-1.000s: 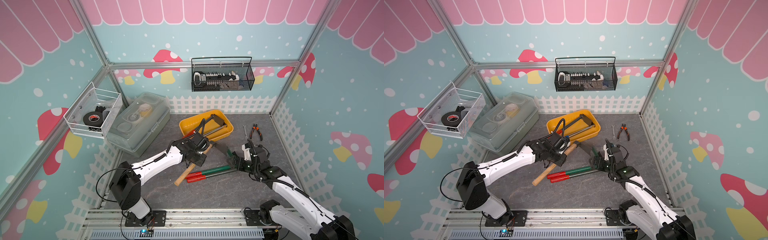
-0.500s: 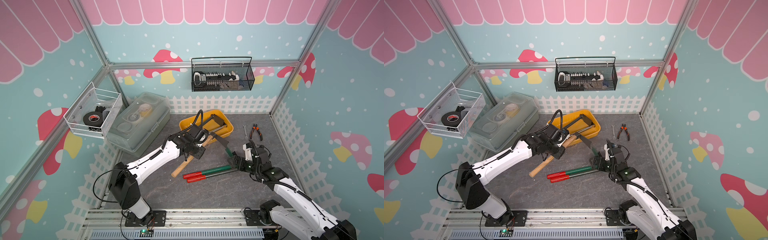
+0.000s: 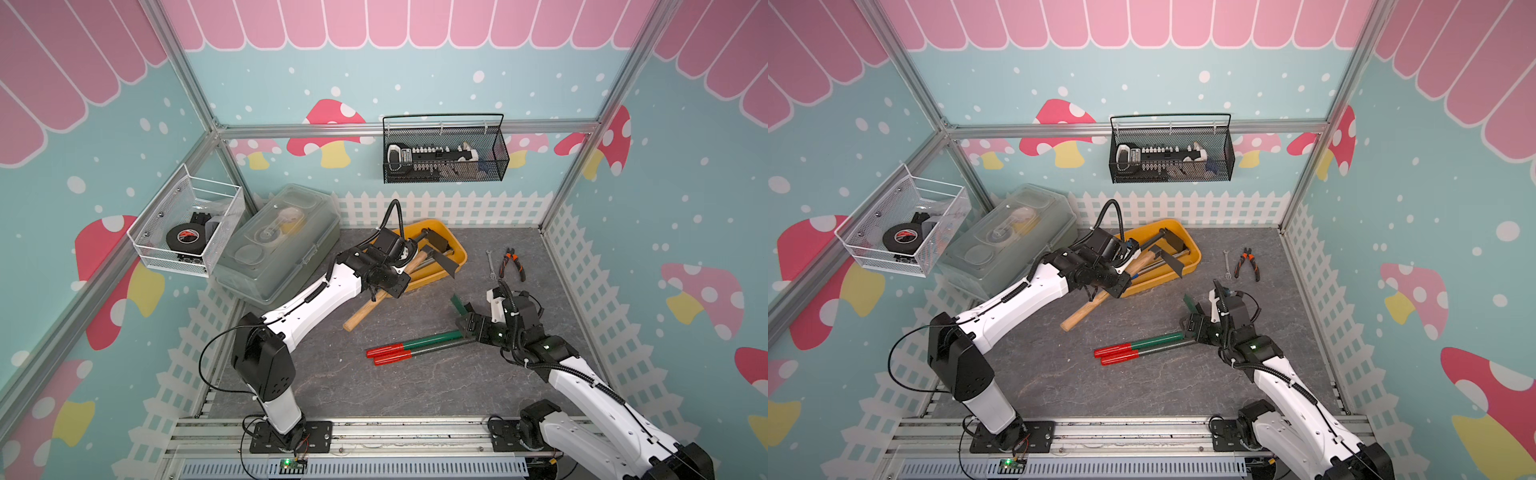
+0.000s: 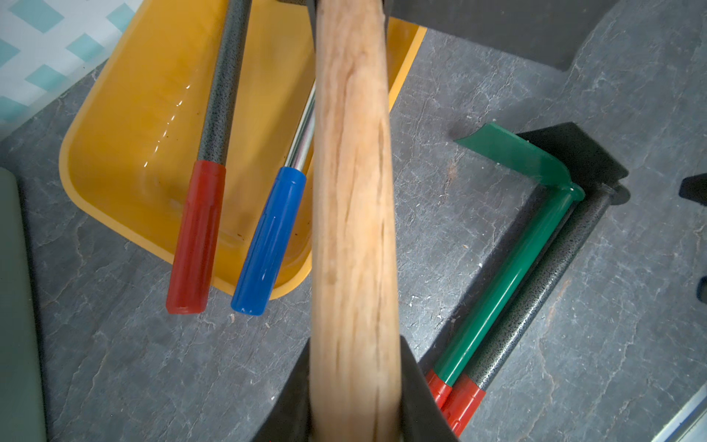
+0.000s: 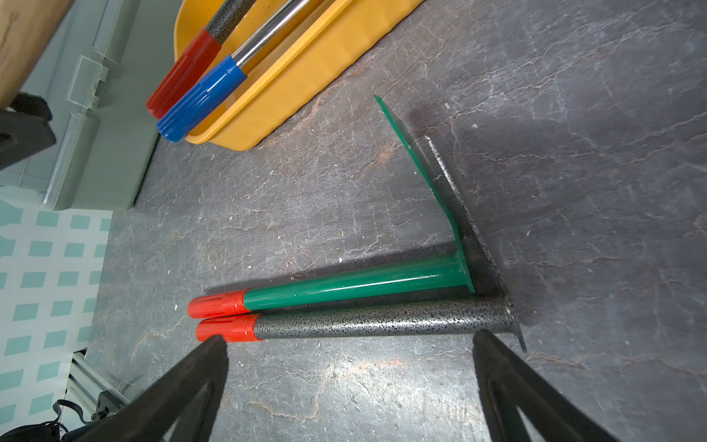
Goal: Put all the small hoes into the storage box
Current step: Place the hoe in the storage box.
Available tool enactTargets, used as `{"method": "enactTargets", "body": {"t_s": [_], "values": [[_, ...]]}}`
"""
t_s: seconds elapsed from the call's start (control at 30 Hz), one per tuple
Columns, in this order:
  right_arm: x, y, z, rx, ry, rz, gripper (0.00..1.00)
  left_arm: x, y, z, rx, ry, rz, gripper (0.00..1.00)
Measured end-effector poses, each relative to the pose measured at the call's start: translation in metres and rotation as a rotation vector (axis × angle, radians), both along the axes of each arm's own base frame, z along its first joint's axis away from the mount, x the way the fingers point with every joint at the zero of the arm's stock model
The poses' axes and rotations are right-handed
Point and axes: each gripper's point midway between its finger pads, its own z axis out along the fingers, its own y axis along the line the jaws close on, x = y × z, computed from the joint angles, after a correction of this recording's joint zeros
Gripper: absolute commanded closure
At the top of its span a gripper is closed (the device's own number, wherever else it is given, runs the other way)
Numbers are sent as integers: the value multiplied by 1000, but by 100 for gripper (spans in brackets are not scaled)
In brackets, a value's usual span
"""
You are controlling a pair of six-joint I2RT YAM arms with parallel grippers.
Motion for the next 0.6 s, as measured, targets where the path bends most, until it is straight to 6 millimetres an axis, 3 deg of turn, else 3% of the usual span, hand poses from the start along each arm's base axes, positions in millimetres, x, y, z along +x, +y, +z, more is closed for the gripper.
{"method": "enactTargets", "body": {"t_s": [0.6], "values": [[-1, 0, -3, -6, 11, 4, 1, 49, 2, -25, 54, 19, -24, 100]]}}
